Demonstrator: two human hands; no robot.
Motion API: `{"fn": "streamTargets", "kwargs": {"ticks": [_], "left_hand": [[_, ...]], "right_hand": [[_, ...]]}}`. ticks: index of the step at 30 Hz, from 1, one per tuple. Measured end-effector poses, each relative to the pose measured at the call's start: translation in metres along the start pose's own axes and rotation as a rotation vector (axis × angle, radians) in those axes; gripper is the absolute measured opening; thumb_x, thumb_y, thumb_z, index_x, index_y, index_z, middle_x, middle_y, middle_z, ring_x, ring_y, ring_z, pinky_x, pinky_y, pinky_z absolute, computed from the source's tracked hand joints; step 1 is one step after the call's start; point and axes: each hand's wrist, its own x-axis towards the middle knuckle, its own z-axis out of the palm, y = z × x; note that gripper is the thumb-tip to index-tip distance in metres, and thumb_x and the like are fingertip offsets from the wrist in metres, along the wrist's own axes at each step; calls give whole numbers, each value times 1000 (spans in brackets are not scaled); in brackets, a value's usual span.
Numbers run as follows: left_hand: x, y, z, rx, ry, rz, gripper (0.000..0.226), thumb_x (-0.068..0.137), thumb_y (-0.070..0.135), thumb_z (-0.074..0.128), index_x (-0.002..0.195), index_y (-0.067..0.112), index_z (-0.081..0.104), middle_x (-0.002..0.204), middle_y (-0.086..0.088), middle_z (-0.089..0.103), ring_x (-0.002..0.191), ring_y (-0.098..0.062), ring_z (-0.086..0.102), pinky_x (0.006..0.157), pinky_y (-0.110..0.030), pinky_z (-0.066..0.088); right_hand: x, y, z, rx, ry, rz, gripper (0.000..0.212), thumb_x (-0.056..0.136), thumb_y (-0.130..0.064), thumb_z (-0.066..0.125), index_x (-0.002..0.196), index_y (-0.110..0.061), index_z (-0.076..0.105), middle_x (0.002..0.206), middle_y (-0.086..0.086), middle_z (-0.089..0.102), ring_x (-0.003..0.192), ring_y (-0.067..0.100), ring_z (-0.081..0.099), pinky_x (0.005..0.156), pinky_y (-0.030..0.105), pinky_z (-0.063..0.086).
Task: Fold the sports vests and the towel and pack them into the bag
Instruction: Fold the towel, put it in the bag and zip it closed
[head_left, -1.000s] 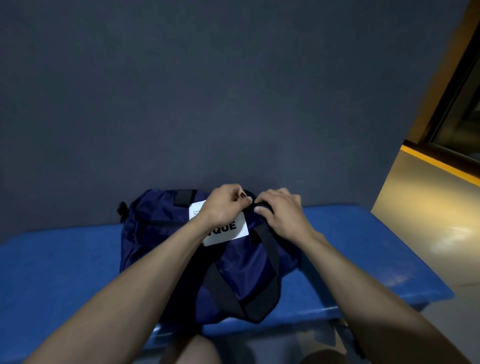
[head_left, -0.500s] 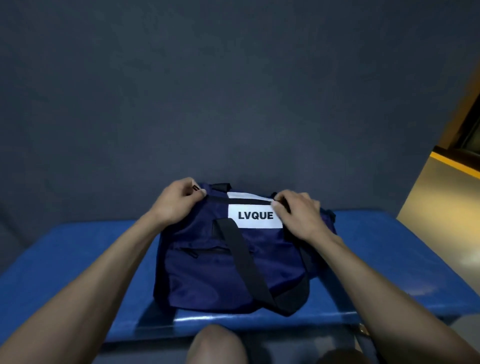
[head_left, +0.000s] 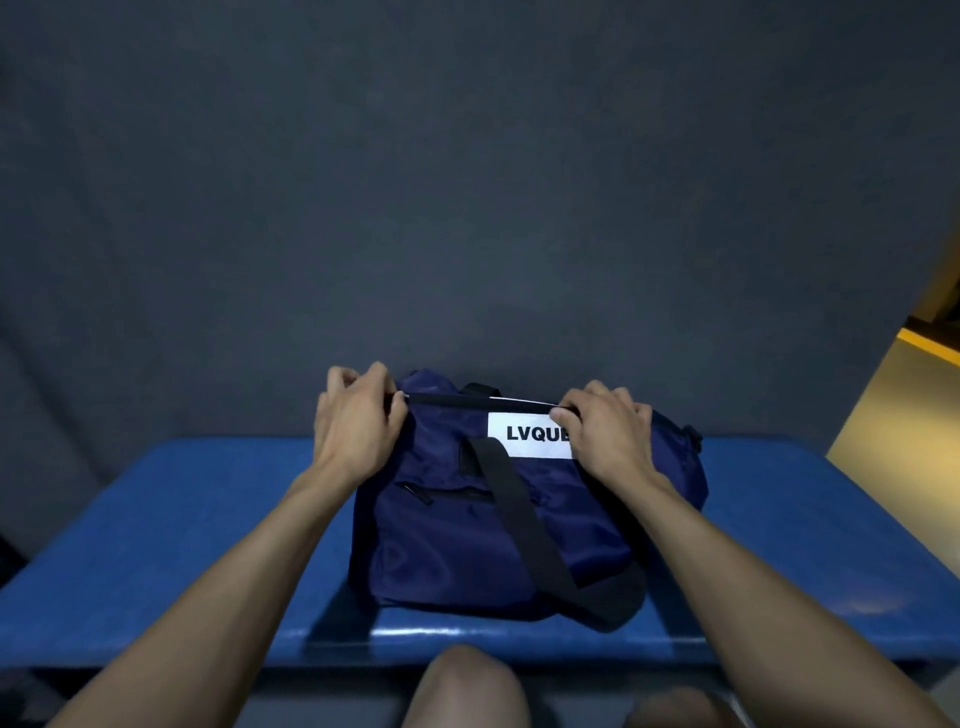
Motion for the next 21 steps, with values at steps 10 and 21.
{"fn": "streamTargets", "kwargs": {"ticks": [10,21], "left_hand": [[9,-21,-7,-243,-65,-158,15,97,28,60,87,18,56,109,1,58,100,-25,57,86,-41,49],[-6,-24,-3,-916,-223,-413,18,102,23,60,90,10,56,75,-4,57,64,-14,52,59,-27,49]], "right_hand": [[-4,-6,0,-56,21,126,25,105,-38,47,109,-27,69,119,0,59,113,27,47,100,45,34],[-32,-109,6,162,-30,-563,31,89,-56,63,84,-25,64,93,-8,59,93,18,51,82,39,40]]}}
